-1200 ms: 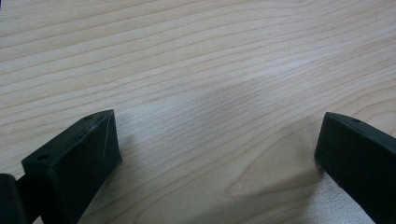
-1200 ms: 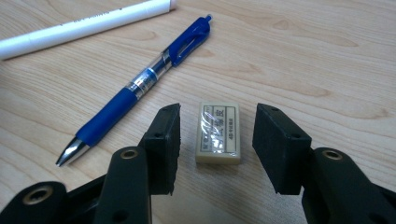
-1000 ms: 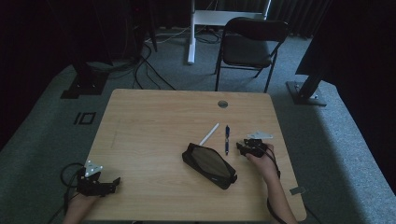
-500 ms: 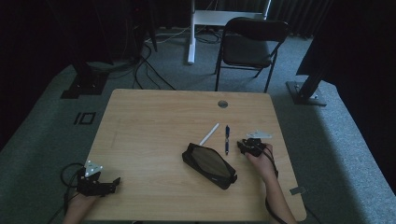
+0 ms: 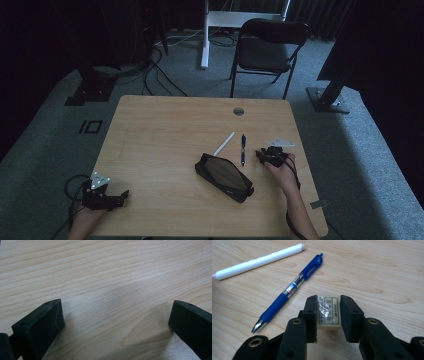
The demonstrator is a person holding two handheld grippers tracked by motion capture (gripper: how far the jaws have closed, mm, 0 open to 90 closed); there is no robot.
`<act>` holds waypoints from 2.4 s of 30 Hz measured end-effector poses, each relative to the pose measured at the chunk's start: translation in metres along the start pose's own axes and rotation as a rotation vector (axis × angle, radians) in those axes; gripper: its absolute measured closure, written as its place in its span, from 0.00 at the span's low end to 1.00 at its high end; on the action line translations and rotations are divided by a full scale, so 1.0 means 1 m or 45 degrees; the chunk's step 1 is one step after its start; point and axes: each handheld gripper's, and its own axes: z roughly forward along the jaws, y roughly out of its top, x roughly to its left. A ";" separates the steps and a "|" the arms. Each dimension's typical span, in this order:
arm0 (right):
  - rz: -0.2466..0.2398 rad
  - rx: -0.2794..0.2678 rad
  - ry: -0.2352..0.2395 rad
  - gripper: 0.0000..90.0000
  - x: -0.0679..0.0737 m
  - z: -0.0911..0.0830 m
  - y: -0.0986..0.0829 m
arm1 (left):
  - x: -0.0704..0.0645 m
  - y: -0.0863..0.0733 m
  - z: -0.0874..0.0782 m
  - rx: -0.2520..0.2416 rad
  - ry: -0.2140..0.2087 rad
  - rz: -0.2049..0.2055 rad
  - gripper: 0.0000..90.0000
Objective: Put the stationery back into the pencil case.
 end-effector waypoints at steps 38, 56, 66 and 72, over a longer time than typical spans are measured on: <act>-0.099 -0.114 0.192 0.76 0.037 -0.057 0.036 | 0.000 0.000 0.000 0.001 0.000 0.001 0.00; -0.195 -0.162 0.322 0.76 0.072 -0.072 0.050 | 0.000 0.000 0.000 0.000 0.000 0.000 0.00; -0.252 -0.147 0.404 0.76 0.096 -0.071 0.051 | 0.000 0.000 0.000 -0.001 0.000 -0.001 0.00; -0.277 -0.126 0.437 0.76 0.106 -0.067 0.049 | 0.000 0.000 0.000 -0.001 0.000 -0.001 0.00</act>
